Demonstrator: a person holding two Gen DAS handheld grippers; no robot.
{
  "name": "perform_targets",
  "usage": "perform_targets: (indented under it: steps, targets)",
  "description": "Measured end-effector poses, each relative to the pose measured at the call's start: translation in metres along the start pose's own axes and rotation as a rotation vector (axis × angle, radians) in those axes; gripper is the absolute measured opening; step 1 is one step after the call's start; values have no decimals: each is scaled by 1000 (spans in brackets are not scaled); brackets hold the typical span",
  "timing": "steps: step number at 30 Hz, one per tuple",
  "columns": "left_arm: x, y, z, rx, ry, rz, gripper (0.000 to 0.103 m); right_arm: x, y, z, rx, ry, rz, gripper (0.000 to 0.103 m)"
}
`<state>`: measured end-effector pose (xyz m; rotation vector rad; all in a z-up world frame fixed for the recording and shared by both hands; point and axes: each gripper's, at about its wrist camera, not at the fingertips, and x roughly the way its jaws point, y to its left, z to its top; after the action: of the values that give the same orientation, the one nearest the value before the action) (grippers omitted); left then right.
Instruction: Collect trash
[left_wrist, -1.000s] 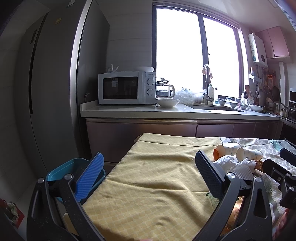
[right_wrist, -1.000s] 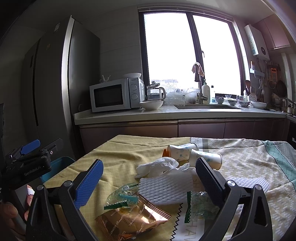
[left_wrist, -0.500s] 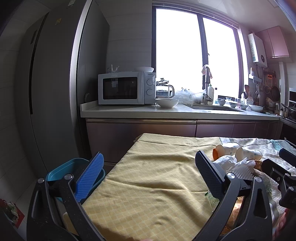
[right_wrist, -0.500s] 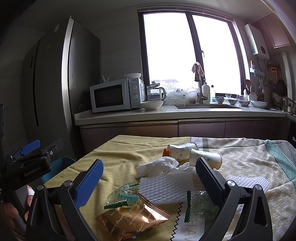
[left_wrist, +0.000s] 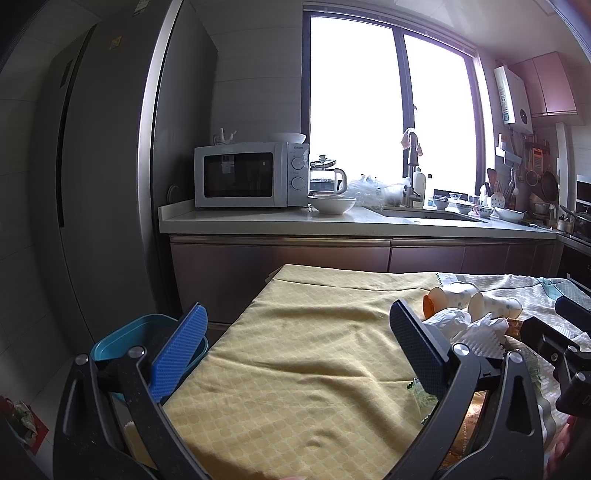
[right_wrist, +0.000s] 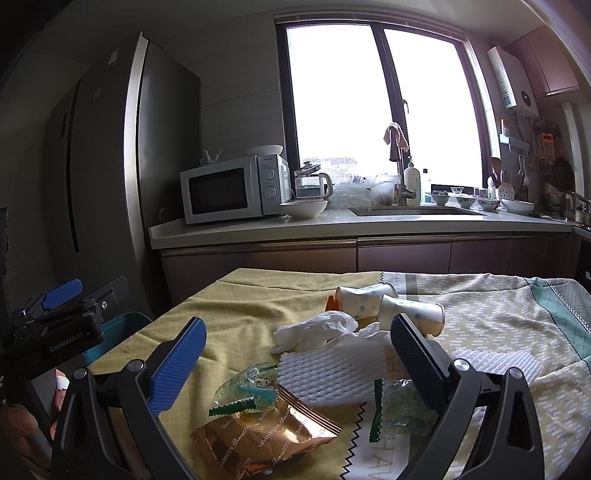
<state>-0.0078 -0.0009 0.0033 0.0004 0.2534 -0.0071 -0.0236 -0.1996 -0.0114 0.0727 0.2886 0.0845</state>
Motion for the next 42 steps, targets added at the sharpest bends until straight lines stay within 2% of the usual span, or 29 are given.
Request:
perform_targets:
  steps: [16, 21, 27, 32, 35, 37, 41, 42]
  targets:
    - [5, -1, -4, 1, 34, -39, 98, 5, -5, -4, 12, 35, 18, 97]
    - [16, -6, -14, 43, 92, -118, 98, 9, -16, -9, 31, 77, 18, 97]
    - [29, -28, -33, 111, 195, -307, 97, 12, -24, -19, 37, 145, 50, 96]
    - [45, -56, -46, 178, 249, -416, 97, 14, -30, -25, 34, 196, 71, 85]
    - [52, -77, -54, 233, 280, -468, 92, 12, -34, -29, 44, 233, 109, 80]
    - [62, -89, -60, 270, 310, -471, 85, 12, -35, -33, 57, 269, 142, 76]
    - [80, -99, -65, 272, 386, -512, 74, 13, -30, -46, 58, 346, 195, 71]
    - [82, -99, -66, 271, 399, -515, 68, 13, -28, -50, 62, 364, 212, 70]
